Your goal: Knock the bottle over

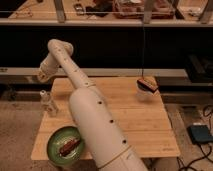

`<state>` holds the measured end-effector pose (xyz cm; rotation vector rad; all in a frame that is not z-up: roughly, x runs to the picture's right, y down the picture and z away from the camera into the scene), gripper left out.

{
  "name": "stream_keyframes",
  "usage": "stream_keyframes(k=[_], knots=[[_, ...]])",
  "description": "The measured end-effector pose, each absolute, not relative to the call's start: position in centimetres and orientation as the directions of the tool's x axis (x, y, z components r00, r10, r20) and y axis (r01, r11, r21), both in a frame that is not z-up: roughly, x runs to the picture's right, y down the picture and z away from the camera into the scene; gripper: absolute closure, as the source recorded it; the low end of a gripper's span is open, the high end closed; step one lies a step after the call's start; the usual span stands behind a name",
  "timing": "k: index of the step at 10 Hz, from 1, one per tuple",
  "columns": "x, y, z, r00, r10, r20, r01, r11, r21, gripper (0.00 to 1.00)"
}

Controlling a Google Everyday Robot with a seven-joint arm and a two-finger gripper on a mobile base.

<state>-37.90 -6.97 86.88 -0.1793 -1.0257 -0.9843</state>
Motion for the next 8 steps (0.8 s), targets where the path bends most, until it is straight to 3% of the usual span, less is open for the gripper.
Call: stream_keyframes(k=[8], knots=[[-38.1,-2.3,83.2,-0.12,-0.578,0.807,0.765,0.465,0.446,1.0]])
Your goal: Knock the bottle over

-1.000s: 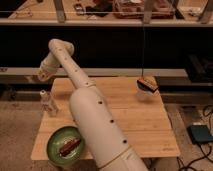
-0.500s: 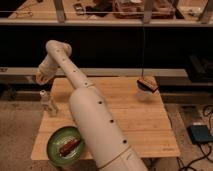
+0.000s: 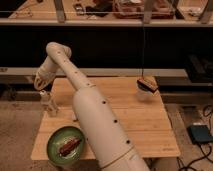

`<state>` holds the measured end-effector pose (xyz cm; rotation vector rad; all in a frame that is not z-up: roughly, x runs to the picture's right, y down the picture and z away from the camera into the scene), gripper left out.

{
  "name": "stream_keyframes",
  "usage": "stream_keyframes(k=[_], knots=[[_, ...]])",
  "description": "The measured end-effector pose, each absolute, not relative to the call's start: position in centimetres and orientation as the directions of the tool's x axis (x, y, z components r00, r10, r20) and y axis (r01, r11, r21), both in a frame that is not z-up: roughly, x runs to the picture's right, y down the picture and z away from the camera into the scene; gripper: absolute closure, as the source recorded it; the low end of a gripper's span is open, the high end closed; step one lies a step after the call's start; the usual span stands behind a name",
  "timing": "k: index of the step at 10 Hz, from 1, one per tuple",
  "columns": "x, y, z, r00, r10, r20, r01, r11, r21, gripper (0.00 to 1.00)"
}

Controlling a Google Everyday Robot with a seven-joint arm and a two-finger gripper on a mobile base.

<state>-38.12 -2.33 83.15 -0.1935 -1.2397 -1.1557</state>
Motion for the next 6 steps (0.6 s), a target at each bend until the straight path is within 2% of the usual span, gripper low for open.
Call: stream_keyframes(k=[6], knots=[[-31.5,0.3,79.0,-0.386,-0.591,0.708,0.686,0.329,0.649,1.0]])
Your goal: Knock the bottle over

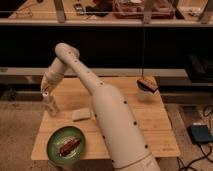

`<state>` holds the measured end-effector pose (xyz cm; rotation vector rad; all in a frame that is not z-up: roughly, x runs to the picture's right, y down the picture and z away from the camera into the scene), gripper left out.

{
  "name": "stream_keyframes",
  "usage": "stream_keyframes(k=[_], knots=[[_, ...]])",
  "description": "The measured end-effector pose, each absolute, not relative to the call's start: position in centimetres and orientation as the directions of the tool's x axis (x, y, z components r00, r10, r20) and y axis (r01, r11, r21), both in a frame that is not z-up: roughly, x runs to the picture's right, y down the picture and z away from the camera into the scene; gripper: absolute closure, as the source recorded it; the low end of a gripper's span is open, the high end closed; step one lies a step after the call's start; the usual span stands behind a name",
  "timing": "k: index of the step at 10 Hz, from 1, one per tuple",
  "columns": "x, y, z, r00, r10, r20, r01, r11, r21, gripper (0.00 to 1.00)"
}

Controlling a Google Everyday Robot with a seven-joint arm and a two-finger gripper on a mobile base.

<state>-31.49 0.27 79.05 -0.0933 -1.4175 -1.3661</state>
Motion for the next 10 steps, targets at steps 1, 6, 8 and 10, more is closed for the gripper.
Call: stream_keyframes(k=[1,6,8,10], knots=[[-30.2,0.3,78.4,-0.397,-0.596,0.699,0.673,0.329,0.663,1.0],[-18.9,1.0,73.8,-0.258,-0.62,0.741,0.645,0.461,0.61,1.0],[-17.6,1.4,73.2,-0.226,-0.619,0.753,0.645,0.484,0.591,0.89],[-17.9,1.4,73.1,-0.228,-0.618,0.752,0.644,0.483,0.593,0.66]])
